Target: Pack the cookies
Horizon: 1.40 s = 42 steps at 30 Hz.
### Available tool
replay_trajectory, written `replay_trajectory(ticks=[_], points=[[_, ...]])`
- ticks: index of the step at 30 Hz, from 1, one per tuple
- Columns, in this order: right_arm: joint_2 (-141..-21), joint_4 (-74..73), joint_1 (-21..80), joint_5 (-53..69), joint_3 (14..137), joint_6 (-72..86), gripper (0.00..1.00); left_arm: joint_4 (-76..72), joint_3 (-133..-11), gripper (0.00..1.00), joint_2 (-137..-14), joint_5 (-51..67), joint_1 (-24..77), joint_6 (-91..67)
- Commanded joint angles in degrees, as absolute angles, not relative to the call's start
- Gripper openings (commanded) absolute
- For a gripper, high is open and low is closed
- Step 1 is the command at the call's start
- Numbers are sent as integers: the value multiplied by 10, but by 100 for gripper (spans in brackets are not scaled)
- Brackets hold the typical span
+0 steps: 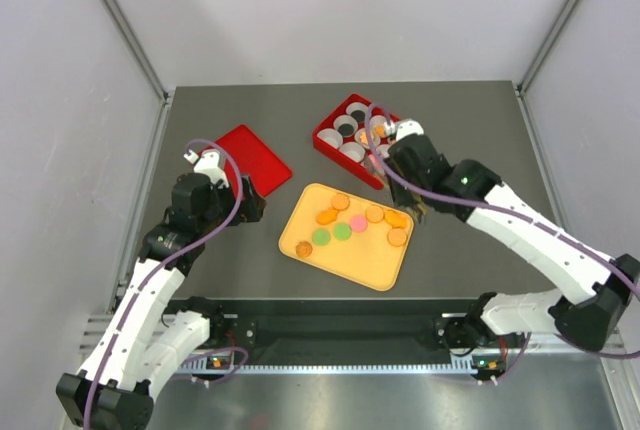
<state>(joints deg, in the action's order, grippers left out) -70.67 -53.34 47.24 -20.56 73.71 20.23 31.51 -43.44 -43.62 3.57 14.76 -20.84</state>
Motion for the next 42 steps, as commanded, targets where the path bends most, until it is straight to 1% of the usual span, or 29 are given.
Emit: replay_trajectory(ticks=[1,5,10,17,23,32,42], points=[[-747,-449,410,-207,773,165,32,297,-432,98,-432,42,149,-200],[-814,-424,372,-205,807,153,32,296,-431,98,-432,46,149,-200],[-859,-392,326,-189,821,150,33,296,-430,98,-432,48,149,-200],[-910,-361,305,-163,815,149,32,296,-430,98,-432,47,149,-200],[-925,-352,300,-156,808,147,33,296,-431,98,-432,45,149,-200],[-912,-356,291,-160,790,142,33,296,-431,98,-437,45,149,-200],[-897,-363,289,-160,770,139,36,297,-431,98,-438,44,149,-200]])
